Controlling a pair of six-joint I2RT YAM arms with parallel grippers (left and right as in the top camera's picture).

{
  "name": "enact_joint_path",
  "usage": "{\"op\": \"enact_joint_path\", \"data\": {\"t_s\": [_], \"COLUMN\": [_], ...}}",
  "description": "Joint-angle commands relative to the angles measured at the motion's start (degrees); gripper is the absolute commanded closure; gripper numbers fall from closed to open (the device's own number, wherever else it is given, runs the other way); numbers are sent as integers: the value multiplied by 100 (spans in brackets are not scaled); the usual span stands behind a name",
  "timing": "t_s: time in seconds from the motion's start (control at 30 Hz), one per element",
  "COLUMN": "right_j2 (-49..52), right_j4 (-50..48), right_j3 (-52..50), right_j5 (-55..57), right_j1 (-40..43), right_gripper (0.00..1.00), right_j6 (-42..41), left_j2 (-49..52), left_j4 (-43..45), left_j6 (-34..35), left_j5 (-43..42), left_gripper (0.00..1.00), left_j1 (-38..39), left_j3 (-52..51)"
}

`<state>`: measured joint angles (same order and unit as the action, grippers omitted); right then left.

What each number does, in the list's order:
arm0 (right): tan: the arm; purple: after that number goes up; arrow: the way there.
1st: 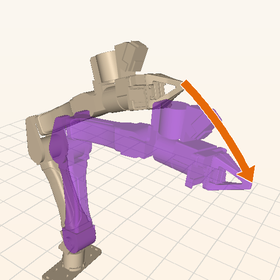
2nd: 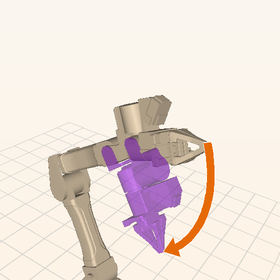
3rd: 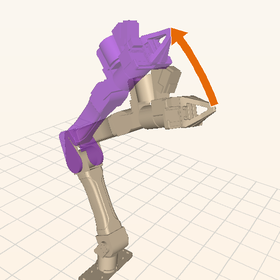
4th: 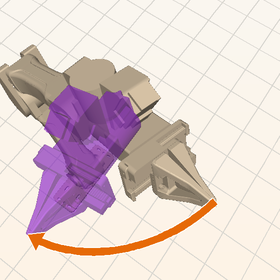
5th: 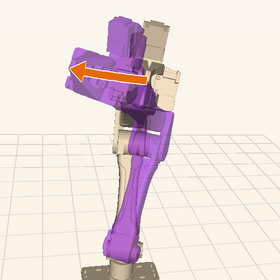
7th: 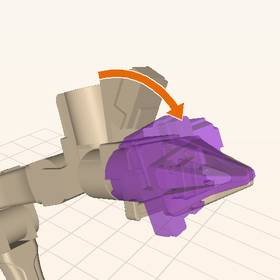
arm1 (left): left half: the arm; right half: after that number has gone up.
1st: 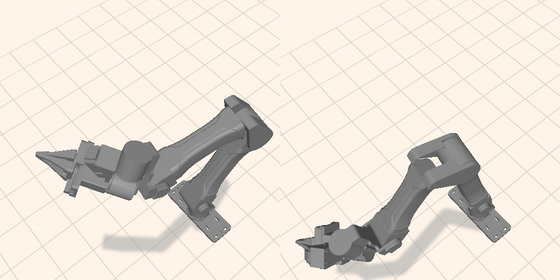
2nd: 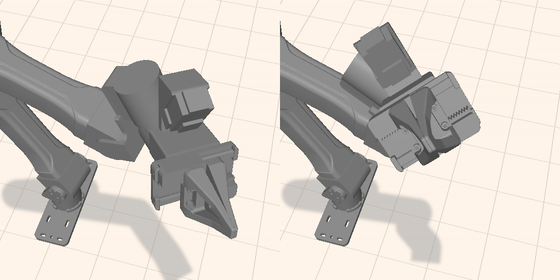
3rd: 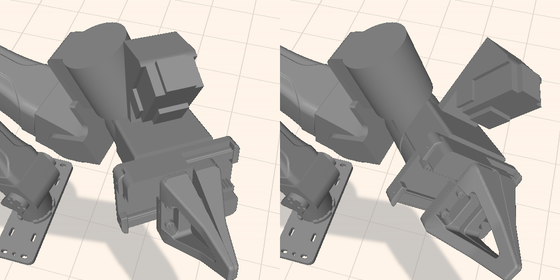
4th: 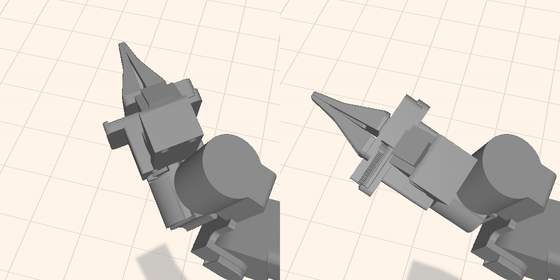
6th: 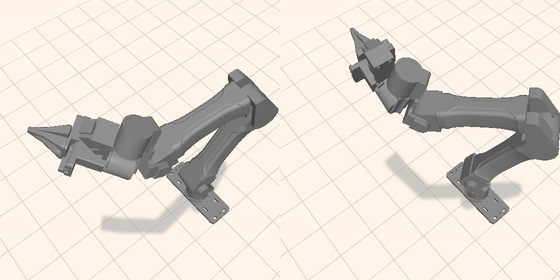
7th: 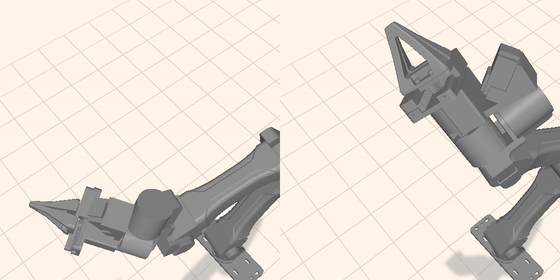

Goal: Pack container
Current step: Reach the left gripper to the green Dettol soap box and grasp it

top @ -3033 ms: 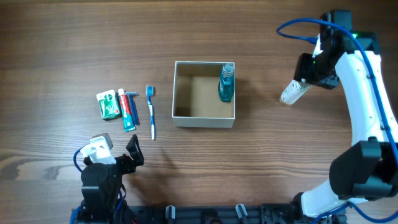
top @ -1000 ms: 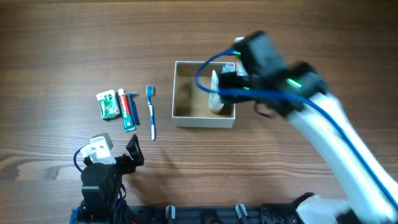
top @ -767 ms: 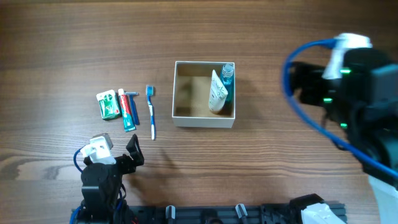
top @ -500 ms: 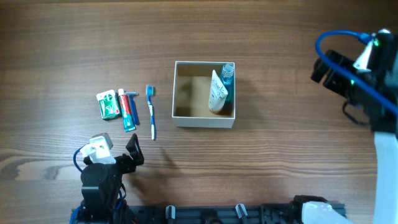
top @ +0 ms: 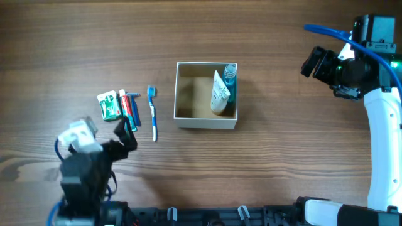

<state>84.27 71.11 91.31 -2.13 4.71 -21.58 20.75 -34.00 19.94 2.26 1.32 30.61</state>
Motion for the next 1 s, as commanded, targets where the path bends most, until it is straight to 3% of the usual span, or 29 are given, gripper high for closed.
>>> {"op": "enact_joint_path", "data": {"t_s": [0.0, 0.2, 0.33, 0.47, 0.73, 0.97], "right_j2": [55, 55, 55, 55, 55, 55], "right_j4": [4, 4, 4, 4, 4, 4], "right_j3": [13, 13, 13, 13, 13, 13], "right_j5": [-74, -74, -74, -76, -74, -76], "right_j1": [24, 24, 24, 24, 24, 24], "right_gripper": [0, 0, 0, 1, 0, 0], "right_j6": [42, 42, 42, 42, 42, 39], "left_j2": [1974, 4717, 5646, 6878, 8249, 8609], "left_j4": [-610, -1600, -1561, -1563, -815, -516], "left_j6": [-219, -697, -308, -575, -1062, -1078], "left_j5": [229, 74, 125, -170, -280, -66], "left_gripper": [0, 0, 0, 0, 0, 5], "left_j1": [-50, -50, -509, -1180, -1248, -1248], "left_j3": [1379, 3449, 3539, 3539, 3539, 3536]}}
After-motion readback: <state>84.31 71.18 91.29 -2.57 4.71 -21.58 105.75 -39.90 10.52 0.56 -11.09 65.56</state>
